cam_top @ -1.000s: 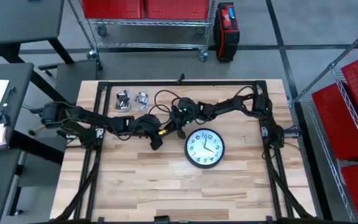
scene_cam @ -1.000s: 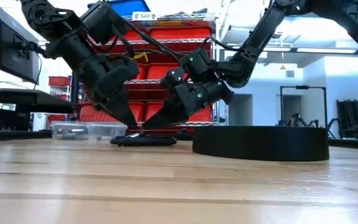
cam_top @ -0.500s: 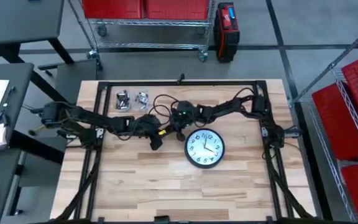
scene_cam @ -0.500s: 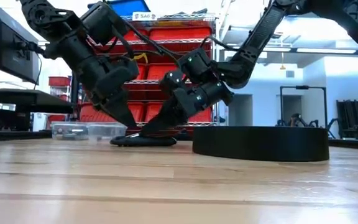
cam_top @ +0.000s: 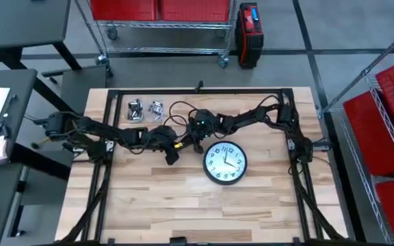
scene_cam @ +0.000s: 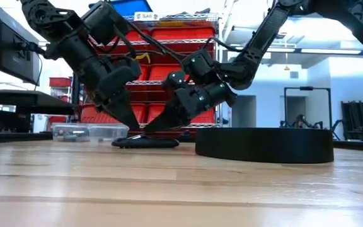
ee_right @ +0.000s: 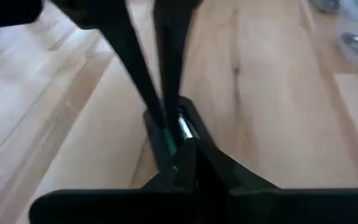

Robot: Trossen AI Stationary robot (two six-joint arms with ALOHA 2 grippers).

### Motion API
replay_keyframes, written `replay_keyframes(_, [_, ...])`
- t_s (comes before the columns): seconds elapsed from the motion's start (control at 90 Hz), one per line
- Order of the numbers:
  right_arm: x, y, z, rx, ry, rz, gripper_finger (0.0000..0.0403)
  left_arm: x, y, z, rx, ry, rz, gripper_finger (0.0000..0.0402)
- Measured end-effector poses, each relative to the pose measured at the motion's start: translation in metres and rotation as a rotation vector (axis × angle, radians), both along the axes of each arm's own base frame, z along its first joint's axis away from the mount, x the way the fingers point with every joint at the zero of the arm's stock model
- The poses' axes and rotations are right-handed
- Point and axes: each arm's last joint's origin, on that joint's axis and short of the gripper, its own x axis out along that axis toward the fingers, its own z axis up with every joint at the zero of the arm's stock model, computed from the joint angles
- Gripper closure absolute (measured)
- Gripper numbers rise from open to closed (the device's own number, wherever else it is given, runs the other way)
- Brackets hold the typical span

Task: Insert battery
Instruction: Insert the silver battery into the remote

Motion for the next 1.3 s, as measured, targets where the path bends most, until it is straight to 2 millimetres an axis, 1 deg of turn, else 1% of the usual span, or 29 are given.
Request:
replay_keyframes(0.089, [0.001, 0.005, 0.0, -0.029, -0.003, 0.01, 0.0403, 0.0, 0.0, 0.0, 0.0, 0.0, 0.0, 0.0398])
replay_keyframes(0.2, [0.002, 0.007, 0.0, -0.033, -0.001, 0.003, 0.0403, 0.0, 0.0, 0.0, 0.0, 0.0, 0.0, 0.0398])
replay_keyframes(0.367, [0.001, 0.003, 0.001, -0.03, -0.004, -0.009, 0.0403, 0.0, 0.0, 0.0, -0.001, -0.002, 0.001, 0.0398])
replay_keyframes(0.522, [0.001, -0.005, 0.011, -0.018, -0.039, -0.038, 0.0403, 0.0, 0.0, 0.0, -0.005, -0.005, 0.004, 0.0398])
replay_keyframes(0.622, [-0.003, -0.011, 0.008, -0.011, -0.01, -0.053, 0.0403, 0.0, 0.0, 0.0, -0.012, -0.006, 0.01, 0.0398])
replay_keyframes(0.7, [-0.003, -0.012, 0.007, -0.011, -0.008, -0.057, 0.0403, 0.0, 0.0, 0.0, -0.016, -0.007, 0.013, 0.0398])
replay_keyframes(0.856, [-0.001, -0.005, 0.007, -0.018, -0.009, -0.037, 0.0403, 0.0, 0.0, 0.0, -0.018, -0.008, 0.013, 0.0398])
replay_keyframes(1.0, [0.003, 0.004, -0.007, -0.031, 0.0, -0.006, 0.0403, 0.0, 0.0, 0.0, -0.018, -0.004, 0.014, 0.0398])
replay_keyframes(1.122, [0.009, 0.006, -0.014, 0.004, 0.01, -0.012, 0.0403, 0.0, 0.0, 0.0, -0.018, -0.005, 0.014, 0.0398])
replay_keyframes(1.211, [0.012, 0.005, -0.011, 0.016, 0.004, -0.014, 0.0403, 0.0, 0.0, 0.0, -0.018, -0.005, 0.015, 0.0398])
replay_keyframes(1.3, [0.015, 0.007, -0.003, 0.016, -0.008, -0.009, 0.0403, 0.0, 0.0, 0.0, -0.018, -0.004, 0.014, 0.0398])
